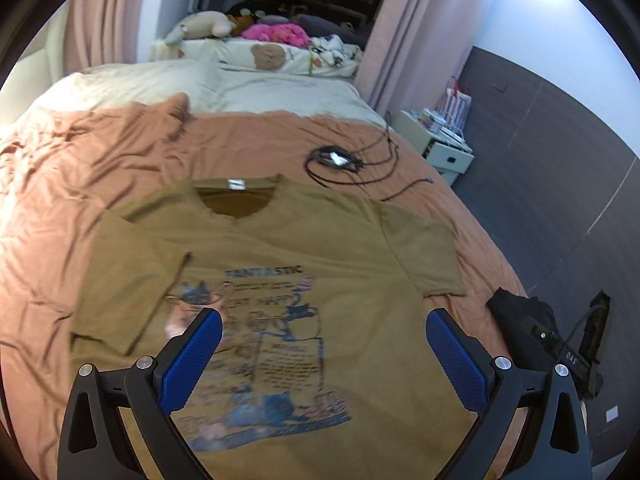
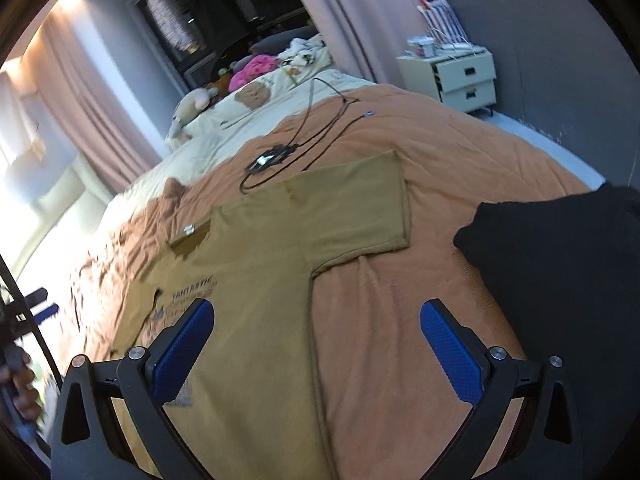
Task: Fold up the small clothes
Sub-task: 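Grasp the other side edge with the right tool and fold it toward the collar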
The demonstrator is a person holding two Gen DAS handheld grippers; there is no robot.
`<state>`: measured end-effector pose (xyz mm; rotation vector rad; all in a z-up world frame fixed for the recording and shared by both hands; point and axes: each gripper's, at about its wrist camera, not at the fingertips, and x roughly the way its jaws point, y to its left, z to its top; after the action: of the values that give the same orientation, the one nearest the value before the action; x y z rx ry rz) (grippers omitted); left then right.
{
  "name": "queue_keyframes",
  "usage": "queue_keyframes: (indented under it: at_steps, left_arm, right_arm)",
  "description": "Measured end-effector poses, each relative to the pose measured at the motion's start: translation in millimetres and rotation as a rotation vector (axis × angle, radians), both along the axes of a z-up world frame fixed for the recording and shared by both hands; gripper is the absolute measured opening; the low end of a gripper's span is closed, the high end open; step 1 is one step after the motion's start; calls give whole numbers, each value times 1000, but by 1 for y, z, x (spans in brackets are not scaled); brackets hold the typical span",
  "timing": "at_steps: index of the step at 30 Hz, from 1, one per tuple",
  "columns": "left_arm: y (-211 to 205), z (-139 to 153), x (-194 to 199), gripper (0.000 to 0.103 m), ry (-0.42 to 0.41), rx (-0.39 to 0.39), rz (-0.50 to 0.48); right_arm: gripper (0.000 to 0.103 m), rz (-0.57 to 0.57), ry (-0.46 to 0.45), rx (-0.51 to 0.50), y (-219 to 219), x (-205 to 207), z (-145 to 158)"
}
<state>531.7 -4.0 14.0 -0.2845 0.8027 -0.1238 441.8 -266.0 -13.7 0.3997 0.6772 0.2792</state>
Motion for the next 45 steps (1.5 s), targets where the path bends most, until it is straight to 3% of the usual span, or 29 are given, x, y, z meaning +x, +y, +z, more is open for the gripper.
queue_keyframes:
  at_steps: [3, 7, 12, 17, 21, 26, 31, 35, 37, 45]
  left_arm:
    - [-13, -11, 18, 99, 14, 0, -25]
    - [-28, -27, 43, 87, 50, -5, -58]
    - [-43, -44, 77, 78, 78, -17, -83]
    - [-56, -61, 106, 60, 105, -25, -105]
    - [-68, -79, 128, 53, 126, -44, -141]
    - [-89, -105, 152, 33, 175, -43, -178]
    - [-111, -120, 171, 25, 195, -40, -207]
    - [-127, -132, 184, 13, 235, -91, -214]
    - [-135, -135, 189, 11, 245, -115, -222]
    - [-156, -160, 191, 2, 361, -237, -266]
  right_arm:
    - [97, -8, 27, 35, -6, 14, -11]
    - [76, -13, 86, 112, -8, 39, -26]
    - [67, -73, 147, 194, -17, 76, -40]
    - [48, -99, 228, 277, -24, 110, -59]
    - [45, -115, 263, 300, -26, 128, -68]
    - [46, -120, 304, 341, -26, 142, -78]
    - [45, -128, 276, 327, -28, 153, -79]
    - [10, -112, 254, 319, -28, 158, -80]
    - [5, -108, 213, 314, -28, 156, -74]
    - [2, -44, 99, 272, -18, 138, -51]
